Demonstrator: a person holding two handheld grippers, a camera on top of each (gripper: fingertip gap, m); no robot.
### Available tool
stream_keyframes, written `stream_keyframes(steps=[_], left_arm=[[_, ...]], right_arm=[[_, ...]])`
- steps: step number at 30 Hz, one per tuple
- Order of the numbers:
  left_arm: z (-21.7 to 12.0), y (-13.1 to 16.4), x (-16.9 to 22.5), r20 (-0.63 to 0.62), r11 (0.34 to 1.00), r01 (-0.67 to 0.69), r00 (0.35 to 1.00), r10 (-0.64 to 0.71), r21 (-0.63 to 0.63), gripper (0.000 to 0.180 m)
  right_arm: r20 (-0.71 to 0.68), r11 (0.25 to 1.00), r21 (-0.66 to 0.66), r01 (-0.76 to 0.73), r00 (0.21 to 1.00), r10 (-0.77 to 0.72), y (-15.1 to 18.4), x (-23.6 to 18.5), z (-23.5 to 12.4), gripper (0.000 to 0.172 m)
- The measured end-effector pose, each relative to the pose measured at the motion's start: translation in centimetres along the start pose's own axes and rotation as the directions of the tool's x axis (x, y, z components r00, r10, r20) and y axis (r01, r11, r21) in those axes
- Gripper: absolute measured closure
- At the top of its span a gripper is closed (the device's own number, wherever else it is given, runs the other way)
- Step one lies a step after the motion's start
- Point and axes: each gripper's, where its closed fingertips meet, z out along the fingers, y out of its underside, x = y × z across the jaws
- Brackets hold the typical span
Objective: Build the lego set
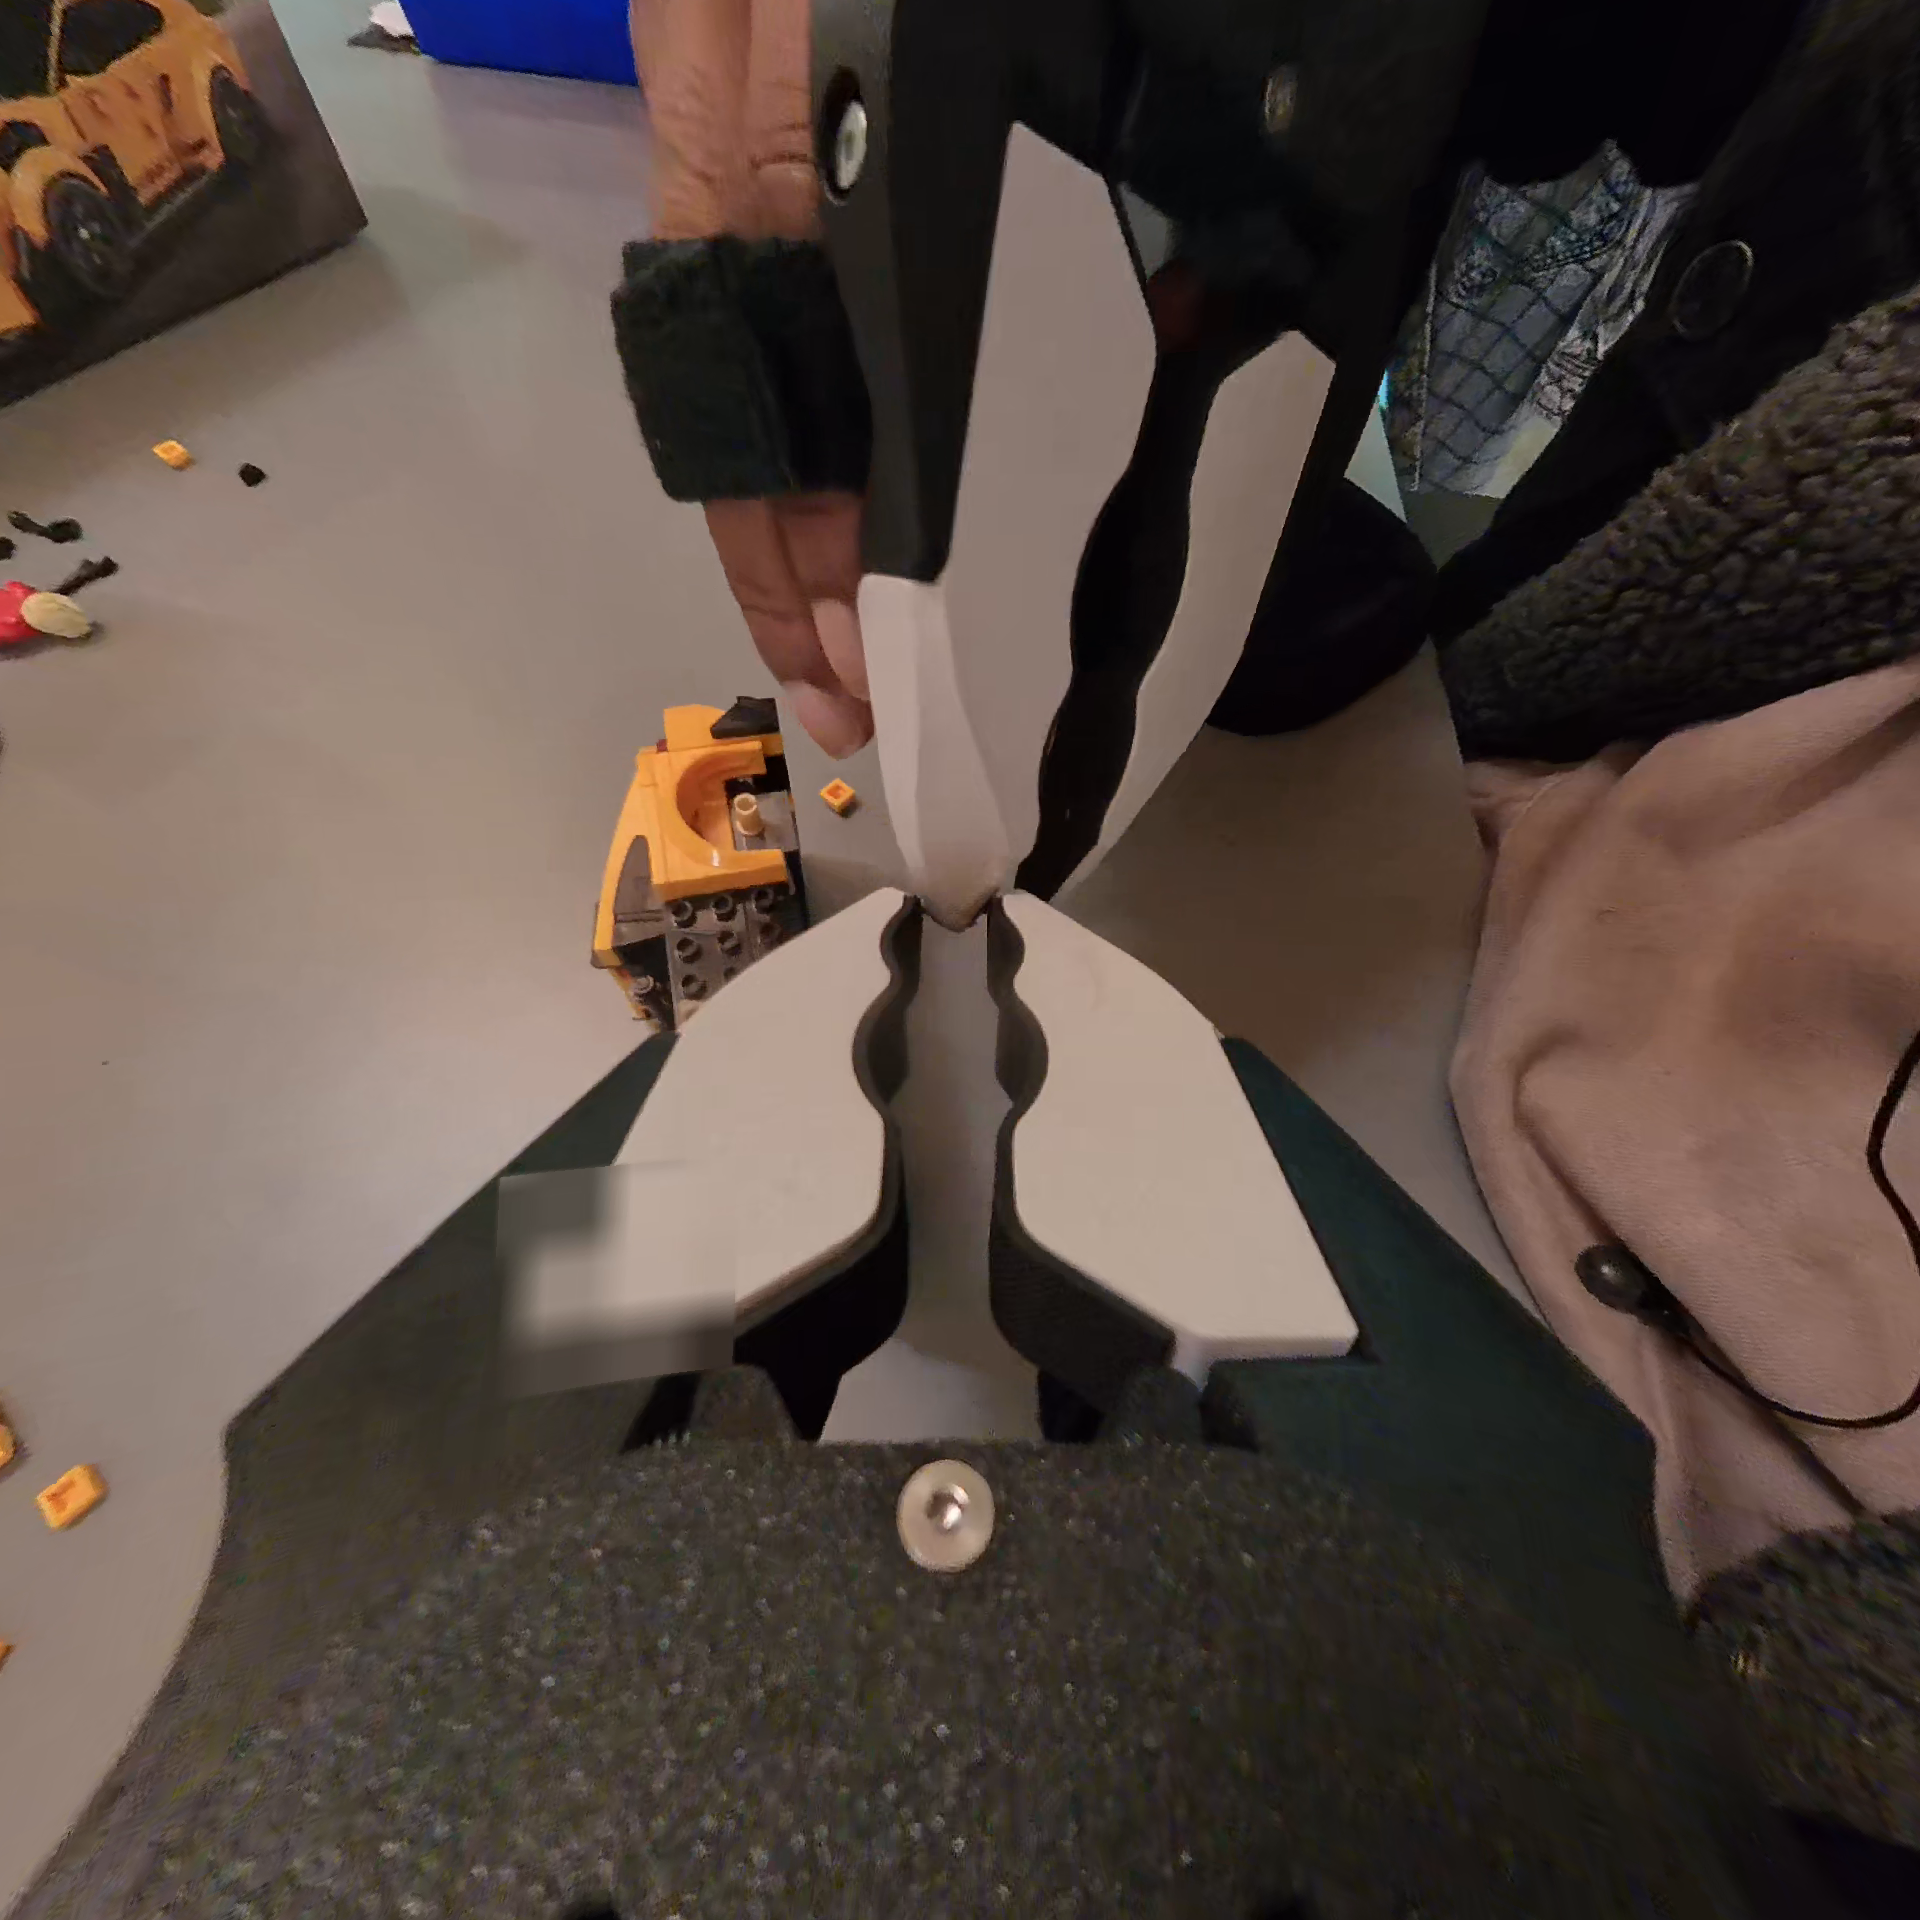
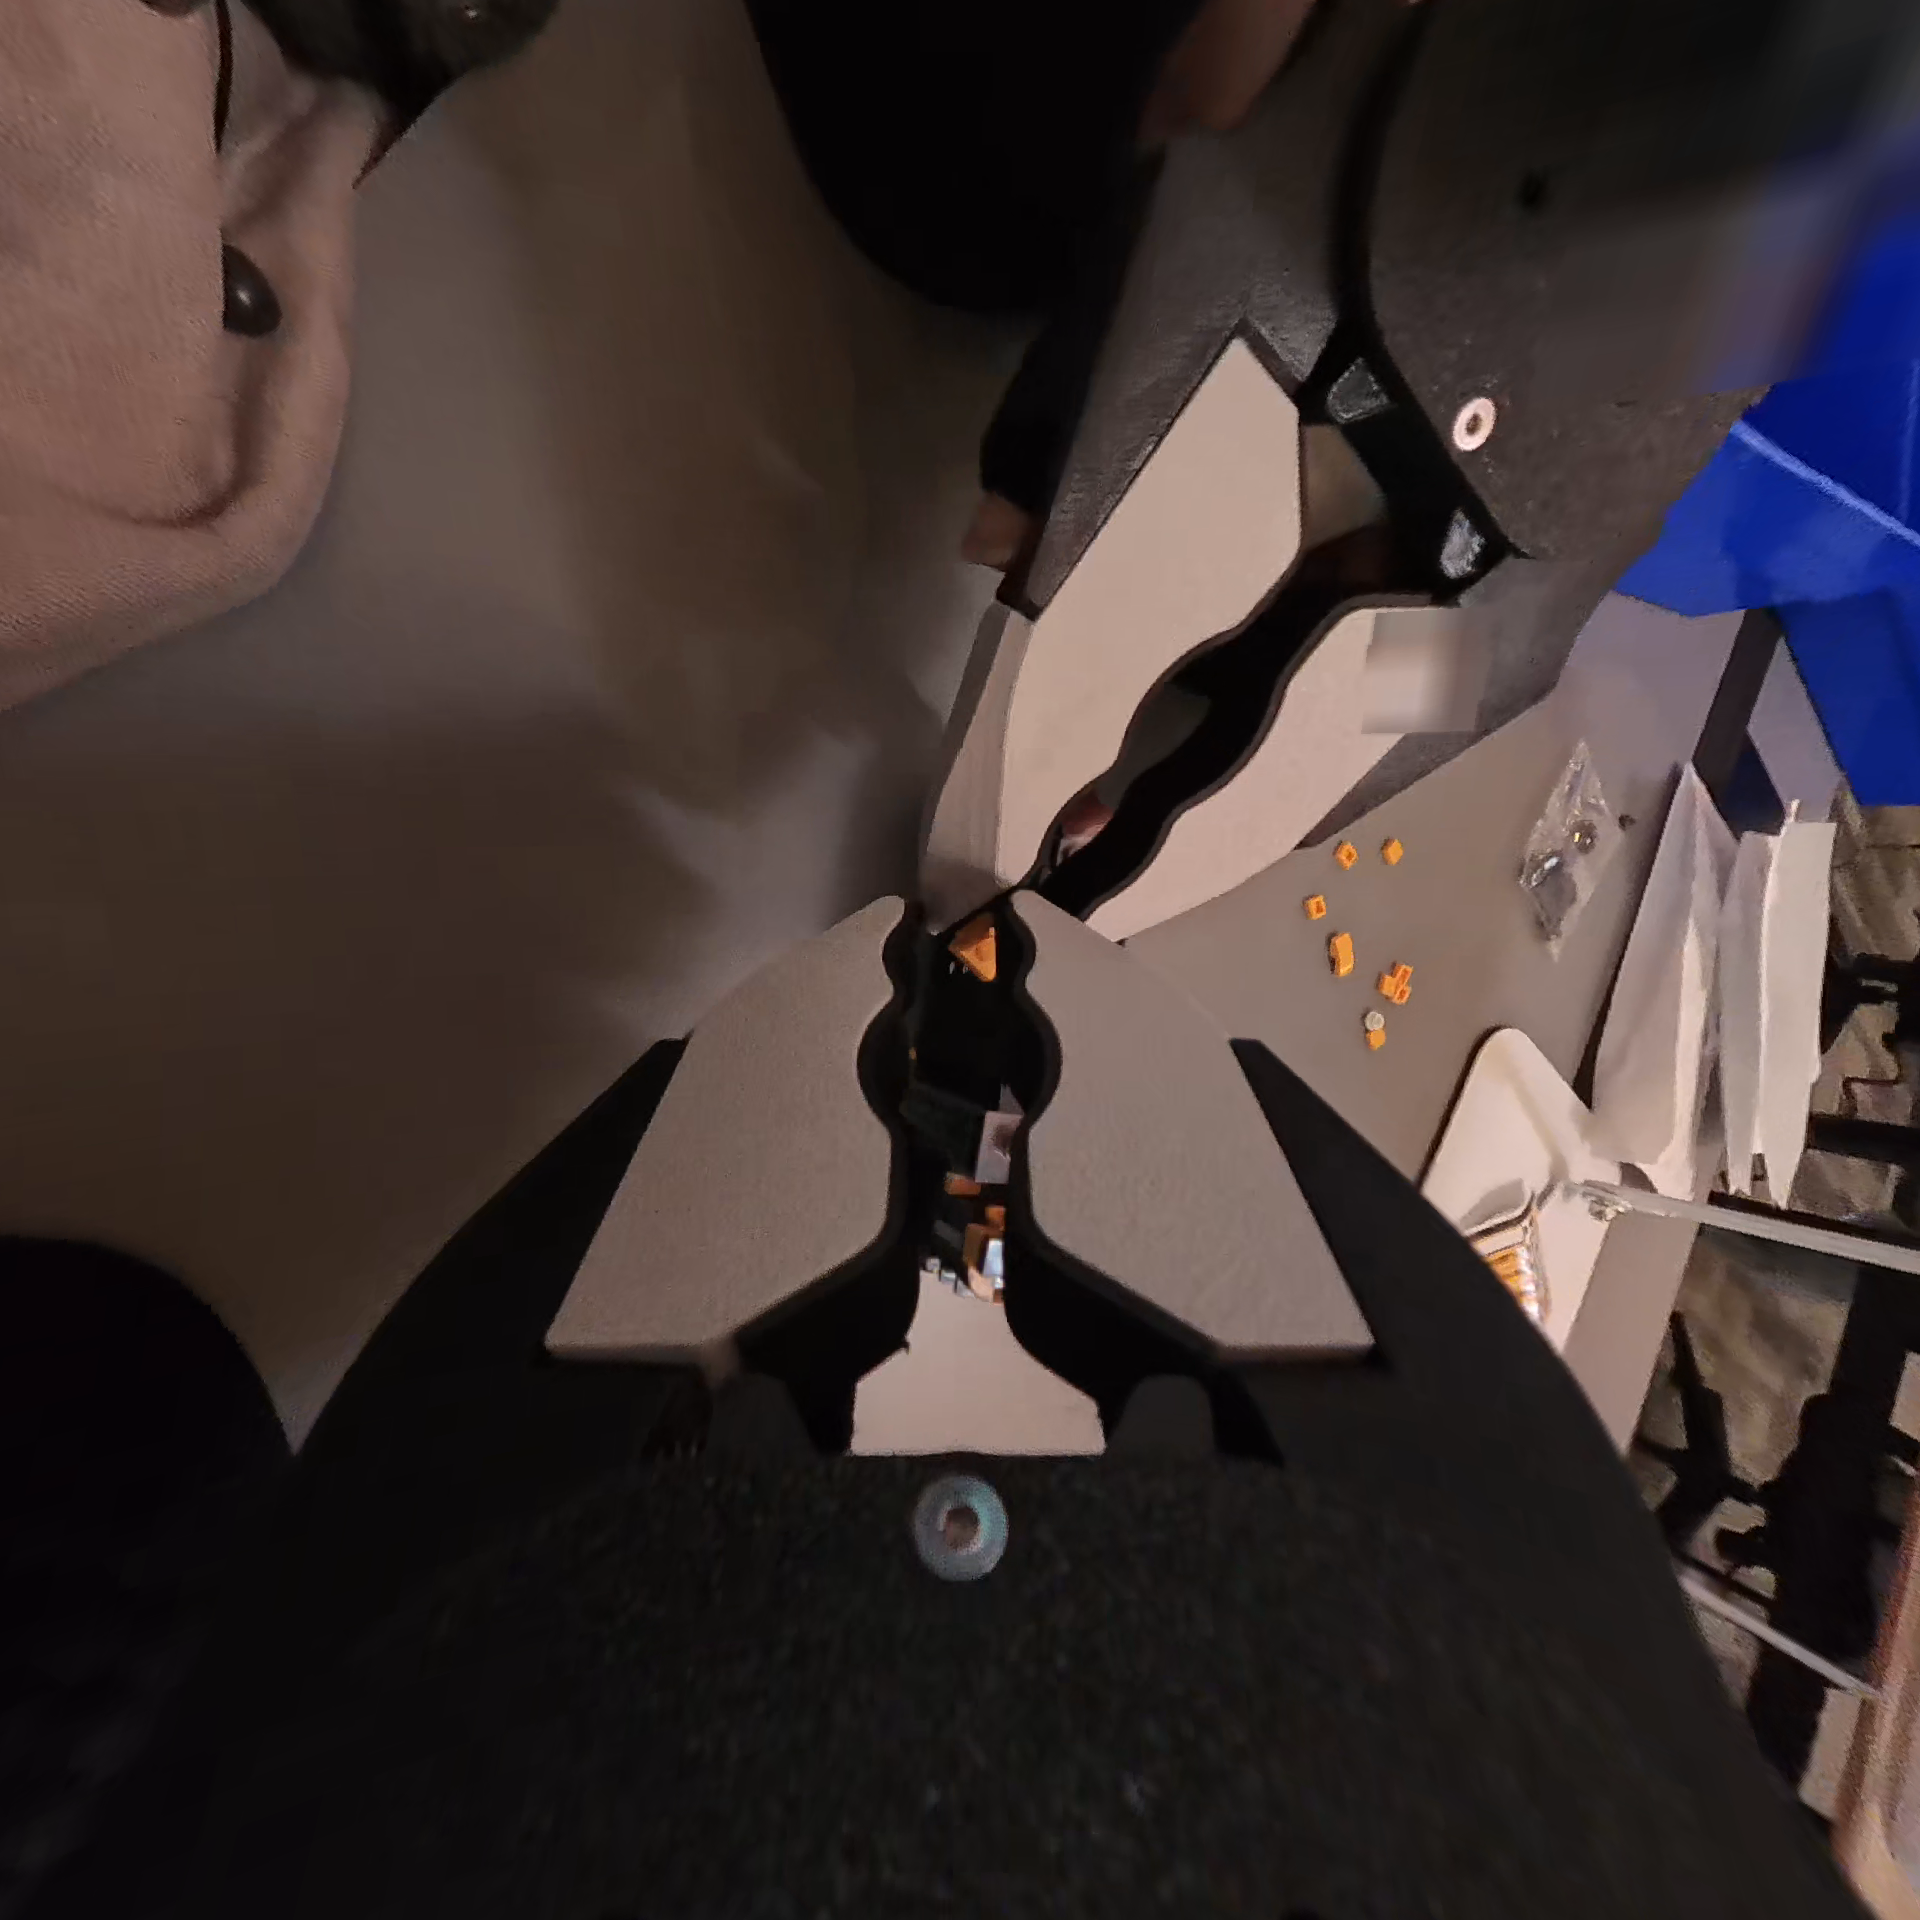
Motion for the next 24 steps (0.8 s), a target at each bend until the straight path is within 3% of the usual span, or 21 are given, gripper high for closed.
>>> stream_keyframes(steps=[7,11,16,20,24], left_arm=[[-1.0,-0.5,-0.4,-0.034,0.997,0.039,0.999,-0.037,0.07,0.16],[-1.6,-0.5,-1.6,0.006,0.993,0.057,0.998,-0.058,0.1,0.163],[-1.3,1.2,-3.8,0.149,0.999,0.022,0.988,-0.026,0.025,0.15],[-0.3,2.4,-4.3,0.185,0.999,0.012,0.983,-0.004,-0.041,0.131],[0.4,3.5,-4.3,0.172,0.996,0.015,0.985,0.0,-0.084,0.134]], right_arm=[[-0.01,0.995,0.082,-0.049,0.999,0.05,0.1,0.9,-0.6,0.165],[-0.013,0.99,0.103,-0.092,0.995,0.094,1.3,1.7,-0.7,0.165],[-0.001,0.994,0.082,-0.074,0.997,0.074,2.9,2.3,0.1,0.165],[0.041,0.997,0.06,-0.039,0.999,0.037,3.4,2.0,0.7,0.165],[0.065,0.998,0.05,-0.024,0.998,0.021,3.7,1.9,1.0,0.165]])
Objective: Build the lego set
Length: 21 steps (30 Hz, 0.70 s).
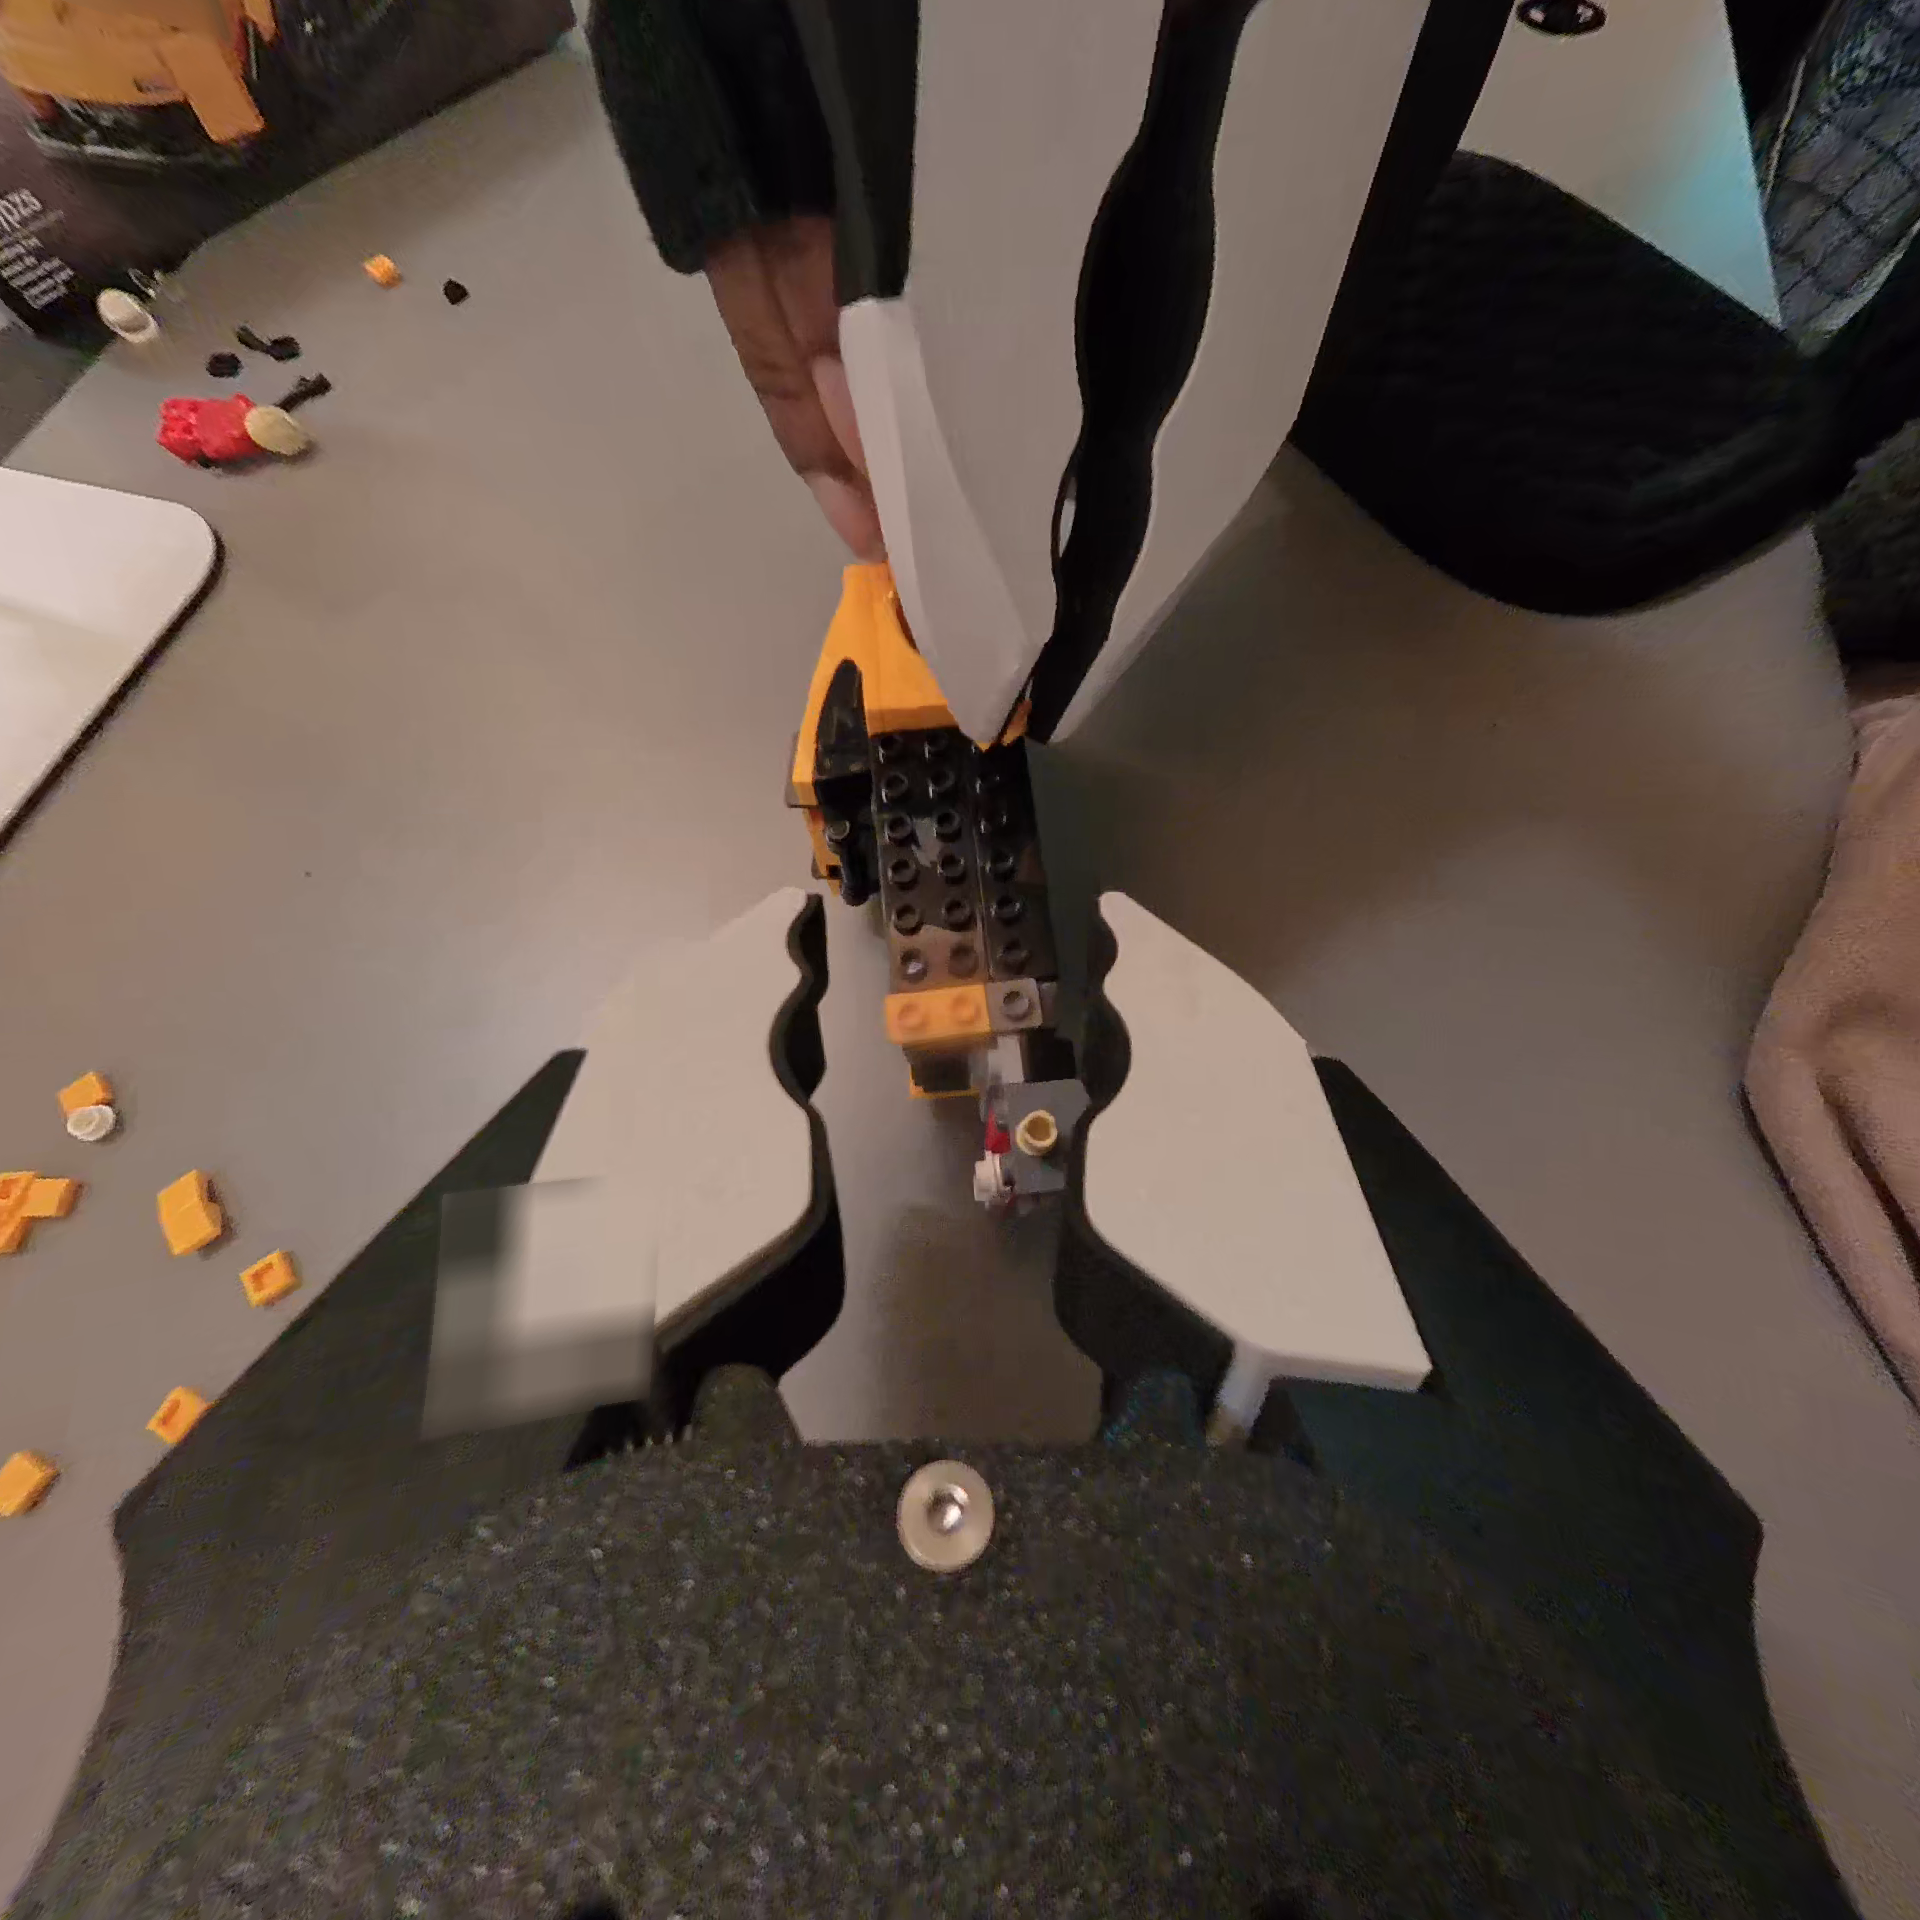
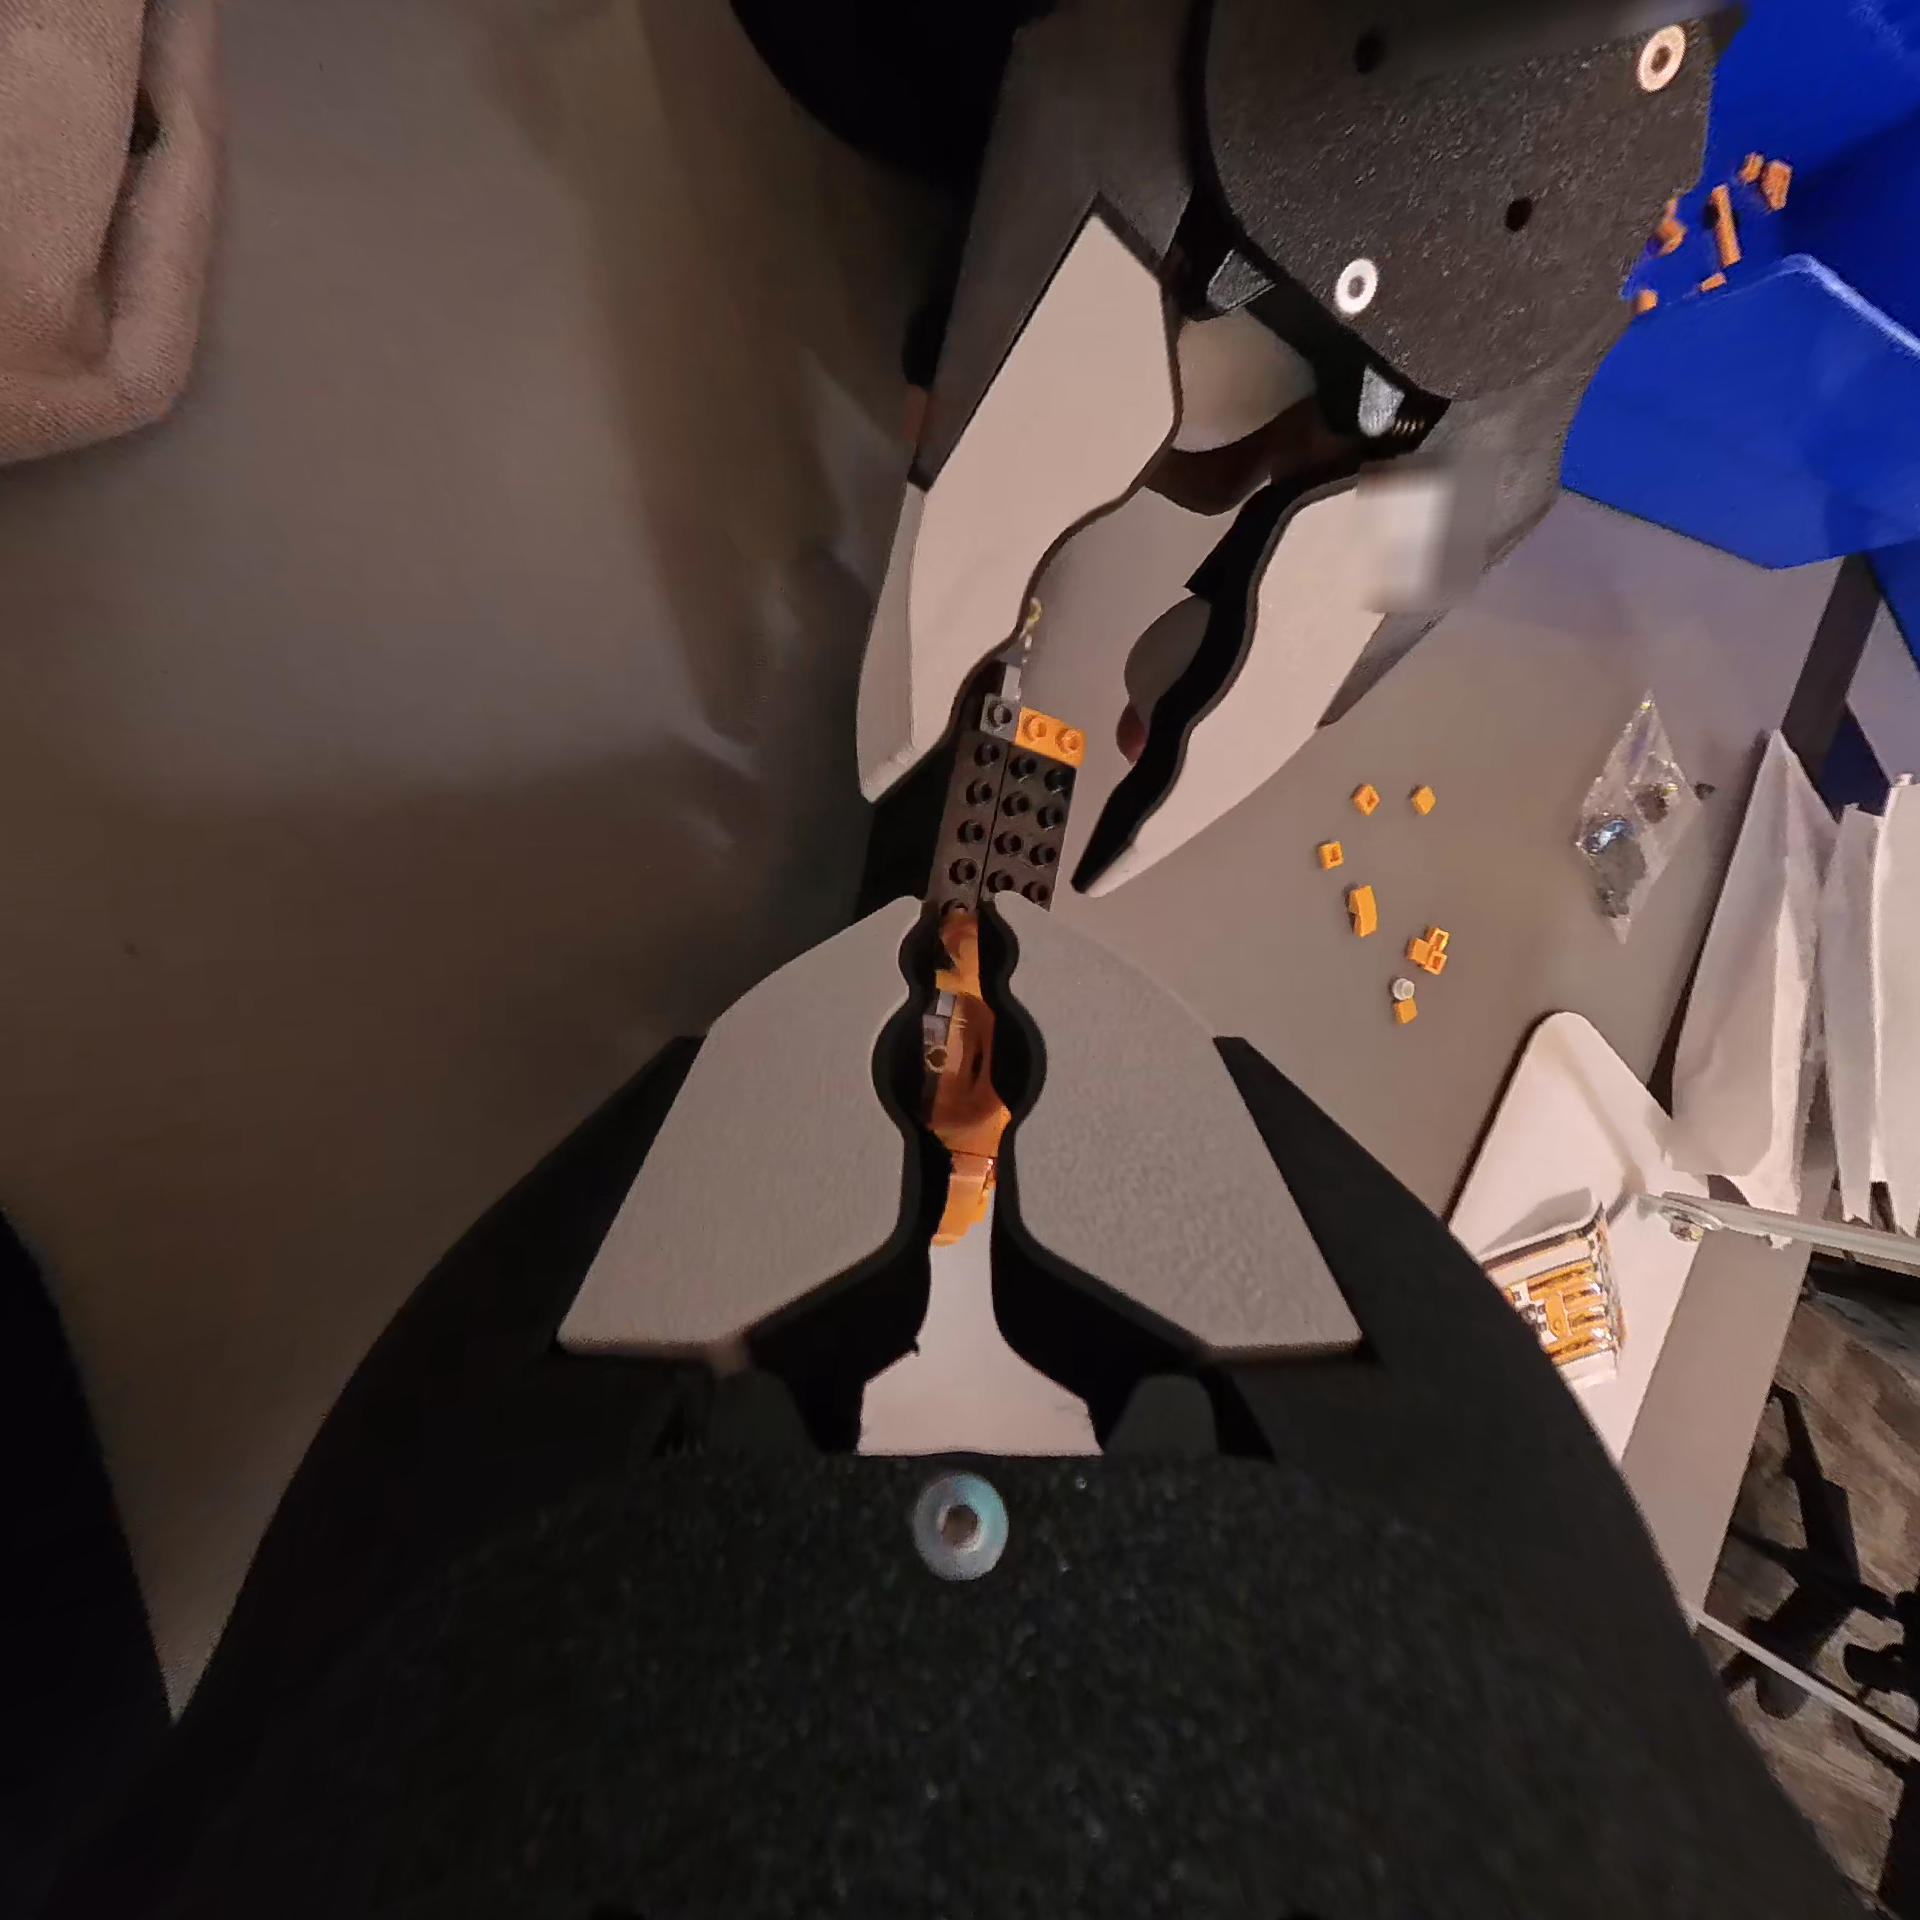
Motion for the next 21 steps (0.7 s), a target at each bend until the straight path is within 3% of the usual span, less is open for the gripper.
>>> stream_keyframes(steps=[4,21], left_arm=[[0.01,0.24,-0.02,-0.009,1.0,0.001,1.0,-0.001,-0.002,0.149],[-0.12,0.27,-0.02,-0.025,0.999,0.029,0.999,-0.028,0.017,0.149]], right_arm=[[0.028,1.0,-0.017,0.009,1.0,-0.009,0.42,-0.29,0.34,0.164],[0.046,0.998,-0.012,-0.063,0.997,0.063,0.37,0.3,-0.27,0.157]])
